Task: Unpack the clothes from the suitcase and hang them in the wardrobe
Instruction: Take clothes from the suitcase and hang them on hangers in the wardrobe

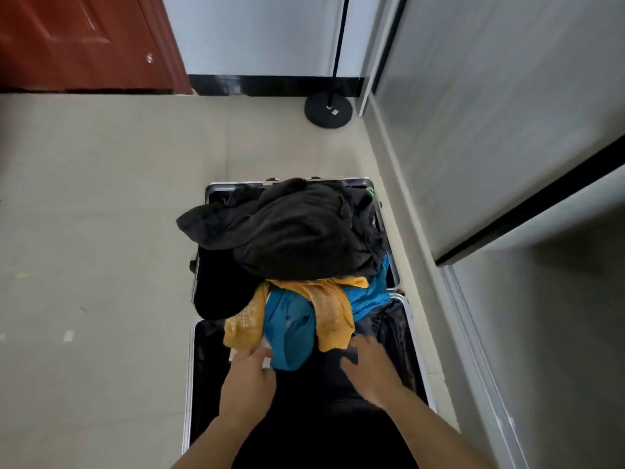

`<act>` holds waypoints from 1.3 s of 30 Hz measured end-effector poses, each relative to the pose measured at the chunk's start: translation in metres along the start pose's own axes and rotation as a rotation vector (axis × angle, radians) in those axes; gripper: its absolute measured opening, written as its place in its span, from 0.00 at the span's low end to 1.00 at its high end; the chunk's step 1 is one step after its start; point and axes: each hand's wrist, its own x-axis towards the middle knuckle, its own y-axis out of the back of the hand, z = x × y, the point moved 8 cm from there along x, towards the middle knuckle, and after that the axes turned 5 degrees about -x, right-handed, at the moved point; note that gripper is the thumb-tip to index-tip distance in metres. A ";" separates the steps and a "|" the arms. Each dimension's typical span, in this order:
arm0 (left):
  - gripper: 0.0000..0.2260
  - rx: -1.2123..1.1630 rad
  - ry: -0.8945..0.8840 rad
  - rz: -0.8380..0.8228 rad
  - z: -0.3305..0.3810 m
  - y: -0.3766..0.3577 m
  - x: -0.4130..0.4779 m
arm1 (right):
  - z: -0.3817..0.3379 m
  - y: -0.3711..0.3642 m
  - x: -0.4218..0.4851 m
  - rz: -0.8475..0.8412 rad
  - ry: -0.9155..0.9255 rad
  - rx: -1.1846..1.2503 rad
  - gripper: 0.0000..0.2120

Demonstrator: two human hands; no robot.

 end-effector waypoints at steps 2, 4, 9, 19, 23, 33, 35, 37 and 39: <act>0.16 -0.020 -0.046 0.027 -0.011 -0.021 0.035 | 0.003 -0.010 0.046 0.077 0.017 0.025 0.15; 0.17 0.000 -0.161 0.101 -0.011 -0.034 0.072 | -0.002 -0.006 0.089 0.205 0.063 0.090 0.15; 0.28 0.000 -0.465 0.482 0.026 -0.010 0.152 | -0.049 0.060 0.161 0.606 0.292 0.077 0.34; 0.27 0.156 -0.283 0.131 0.007 -0.022 0.206 | -0.059 0.046 0.214 0.405 0.300 0.028 0.10; 0.39 -0.043 -0.313 0.130 0.040 0.010 0.194 | -0.076 0.112 0.174 0.499 0.313 0.458 0.13; 0.41 -0.864 -0.233 0.203 0.171 0.117 0.150 | -0.187 0.283 0.033 0.389 0.586 1.415 0.11; 0.19 -1.053 -0.243 0.209 0.205 0.149 0.129 | -0.201 0.313 -0.003 0.301 0.669 1.447 0.09; 0.10 -1.200 -0.275 0.189 0.242 0.185 0.103 | -0.201 0.345 -0.029 0.340 0.689 1.474 0.08; 0.05 -1.290 -0.316 0.153 0.281 0.226 0.074 | -0.195 0.384 -0.058 0.413 0.675 1.484 0.09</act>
